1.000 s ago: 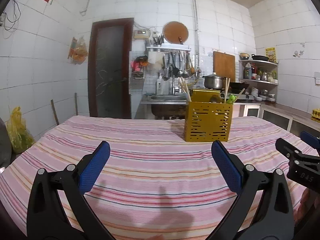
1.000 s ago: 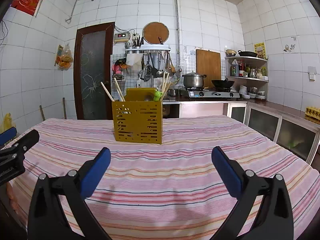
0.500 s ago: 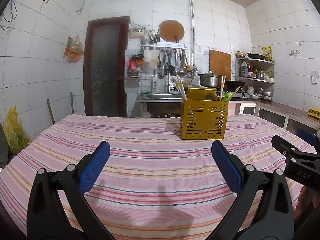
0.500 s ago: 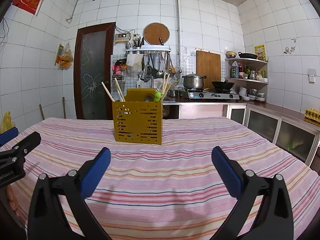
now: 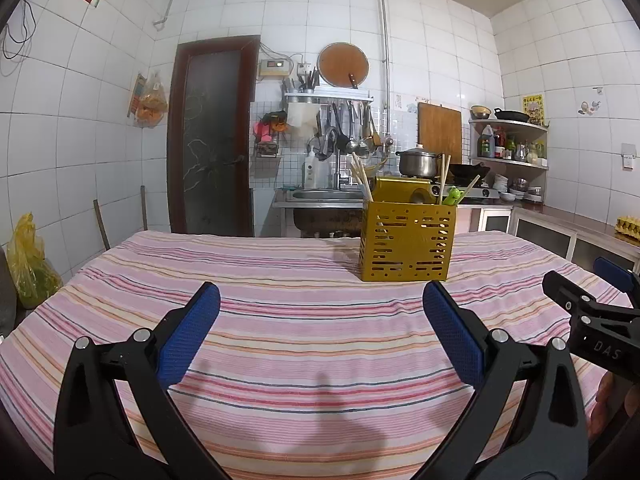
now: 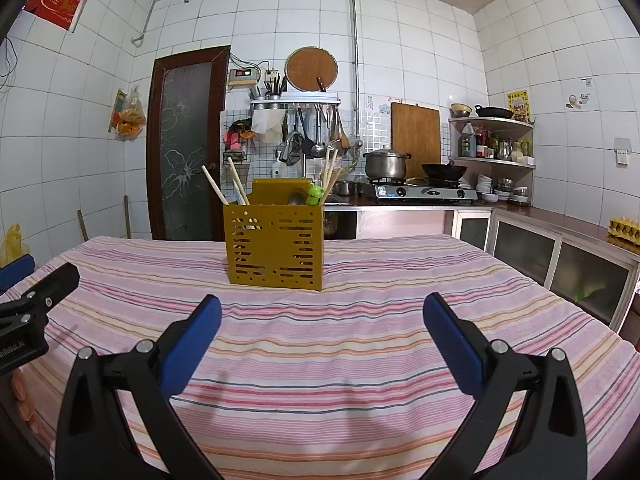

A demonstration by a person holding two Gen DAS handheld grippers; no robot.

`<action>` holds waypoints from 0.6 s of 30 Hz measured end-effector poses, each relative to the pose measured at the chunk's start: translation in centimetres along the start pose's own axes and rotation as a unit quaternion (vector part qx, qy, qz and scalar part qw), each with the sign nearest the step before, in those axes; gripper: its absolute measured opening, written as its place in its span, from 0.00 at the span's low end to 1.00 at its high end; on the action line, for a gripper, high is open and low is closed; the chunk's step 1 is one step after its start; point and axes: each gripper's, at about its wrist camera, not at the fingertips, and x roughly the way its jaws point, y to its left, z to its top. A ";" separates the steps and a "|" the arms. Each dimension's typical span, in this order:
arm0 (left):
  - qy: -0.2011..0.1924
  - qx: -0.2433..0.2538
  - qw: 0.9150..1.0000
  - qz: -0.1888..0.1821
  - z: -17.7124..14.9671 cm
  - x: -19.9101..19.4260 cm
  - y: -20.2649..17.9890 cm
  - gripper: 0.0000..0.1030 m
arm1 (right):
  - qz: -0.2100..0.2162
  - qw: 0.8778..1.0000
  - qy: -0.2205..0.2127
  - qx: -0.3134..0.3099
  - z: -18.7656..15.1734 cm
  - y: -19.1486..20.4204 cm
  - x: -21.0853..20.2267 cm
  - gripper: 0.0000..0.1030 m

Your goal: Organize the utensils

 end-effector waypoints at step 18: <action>-0.006 0.001 1.000 -0.002 0.0 -0.2 -0.2 0.95 | -0.003 1.000 -0.002 0.002 0.1 -0.3 -0.1 0.96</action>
